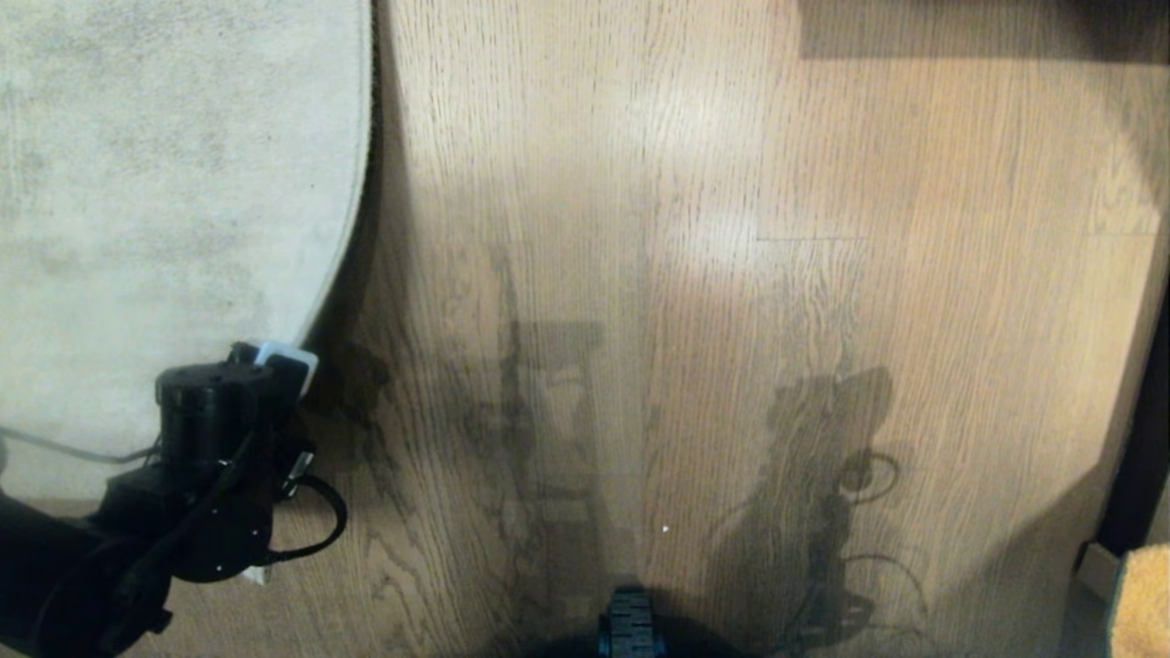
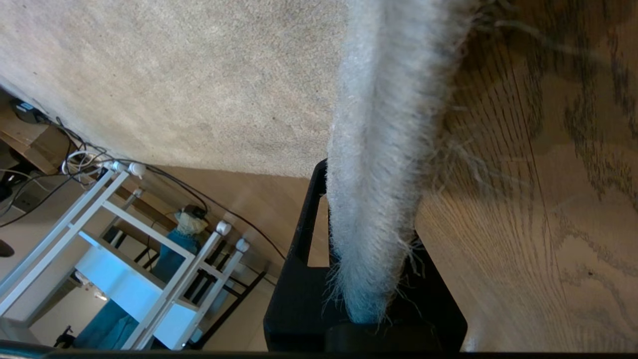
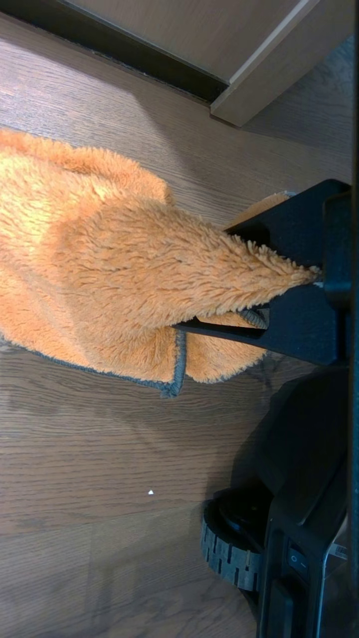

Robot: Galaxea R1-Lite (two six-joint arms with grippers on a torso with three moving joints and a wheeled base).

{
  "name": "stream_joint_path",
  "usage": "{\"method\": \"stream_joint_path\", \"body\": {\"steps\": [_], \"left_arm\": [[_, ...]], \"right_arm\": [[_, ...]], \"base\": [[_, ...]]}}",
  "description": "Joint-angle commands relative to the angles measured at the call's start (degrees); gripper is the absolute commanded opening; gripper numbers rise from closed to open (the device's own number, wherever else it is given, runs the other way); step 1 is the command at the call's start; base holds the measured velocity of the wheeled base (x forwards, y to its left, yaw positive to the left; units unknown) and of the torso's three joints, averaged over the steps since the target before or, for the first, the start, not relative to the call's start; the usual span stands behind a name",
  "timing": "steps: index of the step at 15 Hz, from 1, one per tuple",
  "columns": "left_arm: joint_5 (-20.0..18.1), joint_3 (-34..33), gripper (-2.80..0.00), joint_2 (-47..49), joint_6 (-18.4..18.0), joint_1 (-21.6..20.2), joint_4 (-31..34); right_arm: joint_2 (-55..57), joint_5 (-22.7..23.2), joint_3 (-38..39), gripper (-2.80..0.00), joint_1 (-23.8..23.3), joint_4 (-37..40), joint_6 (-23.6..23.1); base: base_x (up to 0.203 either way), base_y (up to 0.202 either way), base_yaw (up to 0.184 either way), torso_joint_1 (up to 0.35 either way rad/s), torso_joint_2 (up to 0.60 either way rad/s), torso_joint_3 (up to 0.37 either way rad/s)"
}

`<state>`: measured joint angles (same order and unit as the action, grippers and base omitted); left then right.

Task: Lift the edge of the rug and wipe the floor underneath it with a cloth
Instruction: Lift up the carpet

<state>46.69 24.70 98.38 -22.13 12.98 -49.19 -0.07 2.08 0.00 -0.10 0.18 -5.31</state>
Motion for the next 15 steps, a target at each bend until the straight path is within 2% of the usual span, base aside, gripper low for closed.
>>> {"method": "stream_joint_path", "body": {"steps": [1,15], "left_arm": [[0.2,-0.3,-2.8,-1.0,-0.1,0.1,-0.3],[0.2,-2.2,-2.8,-5.9,0.0,-0.2,0.3]], "right_arm": [[0.1,0.0,0.0,-2.8,0.0,0.0,0.0],[0.1,0.0,0.0,-2.8,0.0,0.0,0.0]], "base": [[0.0,0.0,0.0,0.0,0.0,0.0],[0.0,0.0,0.0,0.0,0.0,0.0]]}}
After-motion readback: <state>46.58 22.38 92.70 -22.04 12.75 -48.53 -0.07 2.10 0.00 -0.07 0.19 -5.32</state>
